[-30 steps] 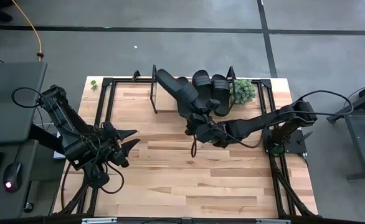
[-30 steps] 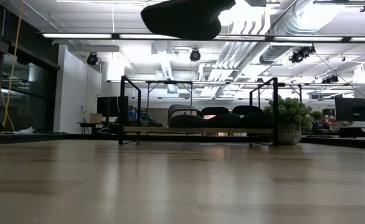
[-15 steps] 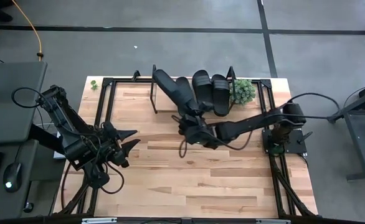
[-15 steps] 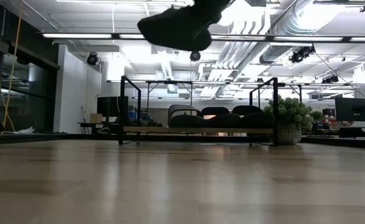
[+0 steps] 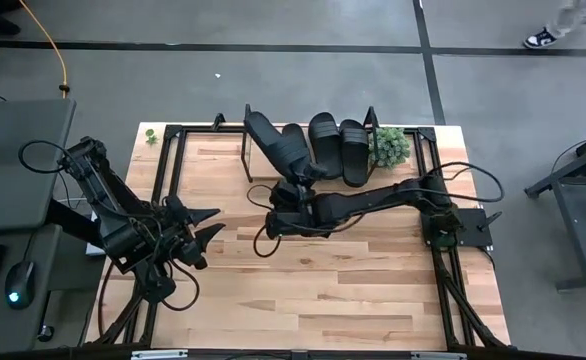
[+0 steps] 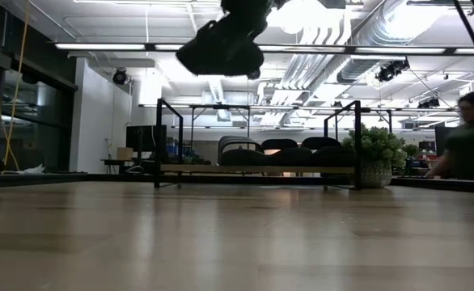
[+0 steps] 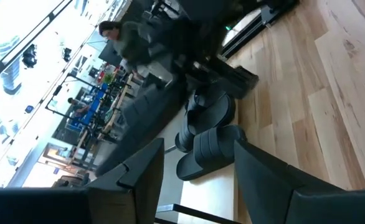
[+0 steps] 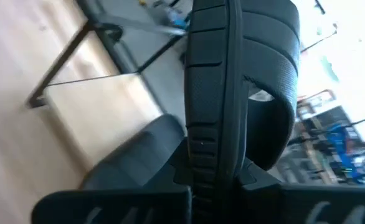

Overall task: Pick and place slides into the shelf
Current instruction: Put the black slipper on the shelf

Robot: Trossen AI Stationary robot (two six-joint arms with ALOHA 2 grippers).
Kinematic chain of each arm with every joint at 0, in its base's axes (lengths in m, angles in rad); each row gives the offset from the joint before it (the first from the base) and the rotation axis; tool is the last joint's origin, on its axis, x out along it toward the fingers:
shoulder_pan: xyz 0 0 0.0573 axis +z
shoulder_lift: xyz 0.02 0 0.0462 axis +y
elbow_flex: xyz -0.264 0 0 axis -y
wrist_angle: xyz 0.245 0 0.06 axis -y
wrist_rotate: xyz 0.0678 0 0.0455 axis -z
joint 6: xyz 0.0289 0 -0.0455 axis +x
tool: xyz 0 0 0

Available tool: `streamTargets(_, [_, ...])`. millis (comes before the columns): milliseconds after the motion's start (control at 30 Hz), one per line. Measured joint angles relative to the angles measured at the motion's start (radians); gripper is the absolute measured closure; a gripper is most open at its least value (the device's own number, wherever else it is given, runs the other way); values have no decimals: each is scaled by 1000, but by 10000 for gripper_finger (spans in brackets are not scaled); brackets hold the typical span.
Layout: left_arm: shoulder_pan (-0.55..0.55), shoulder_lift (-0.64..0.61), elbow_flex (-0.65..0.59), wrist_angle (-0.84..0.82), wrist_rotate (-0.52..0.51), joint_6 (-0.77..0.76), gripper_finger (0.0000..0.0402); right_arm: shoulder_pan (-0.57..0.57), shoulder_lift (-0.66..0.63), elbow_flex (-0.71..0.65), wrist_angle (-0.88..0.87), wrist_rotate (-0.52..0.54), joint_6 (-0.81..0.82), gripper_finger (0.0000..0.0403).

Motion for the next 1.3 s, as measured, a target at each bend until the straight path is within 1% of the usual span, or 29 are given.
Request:
streamTargets(100, [0,0,0,0,-2,0,224,-25,25,5,-5,-60,1,395])
streamTargets(300, [0,0,0,0,-5,1,224,-80,60,3,-15,-92,27,395])
streamTargets(400, [0,0,0,1,-6,1,224,-109,68,3,-12,-126,30,395])
streamTargets(533, [0,0,0,0,-5,1,224,-143,71,2,-4,-196,33,395])
streamTargets(833, [0,0,0,1,-3,1,224,-159,73,2,27,-228,26,396])
streamTargets(933, [0,0,0,1,-5,1,224,-160,73,2,43,-256,17,396])
streamTargets(1167, [0,0,0,2,-6,1,224,-171,73,2,65,-258,-11,396])
streamTargets(1300, [0,0,0,2,-7,1,224,-188,76,2,75,-304,-25,396])
